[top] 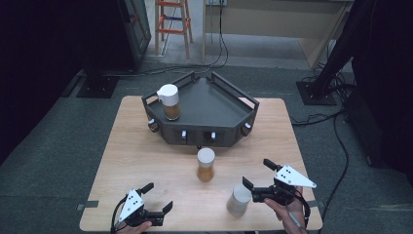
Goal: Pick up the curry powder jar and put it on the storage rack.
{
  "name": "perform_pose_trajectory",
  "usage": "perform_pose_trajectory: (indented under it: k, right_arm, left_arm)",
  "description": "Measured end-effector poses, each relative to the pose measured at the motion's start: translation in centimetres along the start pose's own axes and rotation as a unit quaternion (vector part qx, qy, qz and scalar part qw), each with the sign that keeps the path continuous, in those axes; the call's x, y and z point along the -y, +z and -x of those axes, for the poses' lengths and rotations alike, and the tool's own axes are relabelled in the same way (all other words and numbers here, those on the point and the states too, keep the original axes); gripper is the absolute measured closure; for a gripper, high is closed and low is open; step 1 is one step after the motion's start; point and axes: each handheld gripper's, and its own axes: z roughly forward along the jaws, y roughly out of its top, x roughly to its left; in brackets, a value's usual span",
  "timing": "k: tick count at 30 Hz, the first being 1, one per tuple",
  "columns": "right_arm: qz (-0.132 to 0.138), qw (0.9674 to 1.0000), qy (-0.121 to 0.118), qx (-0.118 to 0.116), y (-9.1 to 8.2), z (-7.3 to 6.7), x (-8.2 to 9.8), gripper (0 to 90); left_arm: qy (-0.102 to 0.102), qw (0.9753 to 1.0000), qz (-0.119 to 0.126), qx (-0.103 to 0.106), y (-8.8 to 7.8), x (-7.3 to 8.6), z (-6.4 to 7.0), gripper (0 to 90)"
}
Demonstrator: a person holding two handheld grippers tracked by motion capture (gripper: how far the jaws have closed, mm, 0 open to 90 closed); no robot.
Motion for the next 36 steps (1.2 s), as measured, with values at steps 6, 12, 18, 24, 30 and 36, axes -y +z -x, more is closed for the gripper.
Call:
perform_pose_trajectory:
  k: [6, 12, 18, 24, 30, 36]
  right_arm:
    - [-0.008, 0.9998, -0.007, -0.018, 1.1, -0.2, -1.0, 0.0]
    - [-0.010, 0.9993, -0.022, -0.028, 2.4, -0.2, -2.4, 0.0]
    - [-0.014, 0.9987, -0.027, -0.040, 4.1, 0.1, -3.8, 0.0]
    - [-0.023, 0.9981, -0.029, -0.050, 5.7, -0.4, -4.7, 0.0]
    - [-0.034, 0.9967, -0.038, -0.063, 7.3, -0.5, -5.5, 0.0]
    - [-0.048, 0.9950, -0.044, -0.075, 9.0, -0.4, -6.1, 0.0]
  left_arm:
    - [0.001, 1.0000, -0.002, 0.000, 0.1, 0.0, 0.0, 0.9]
    - [0.000, 1.0000, 0.000, -0.002, 0.0, 0.0, -0.1, 0.9]
    - [-0.001, 1.0000, 0.000, -0.005, 0.0, 0.1, -0.2, 0.9]
    - [-0.001, 1.0000, 0.002, -0.005, -0.1, 0.0, -0.3, 0.9]
    - [0.000, 1.0000, 0.004, -0.006, -0.2, 0.0, -0.3, 0.9]
    - [-0.001, 0.9999, 0.006, -0.011, -0.4, 0.0, -0.5, 0.9]
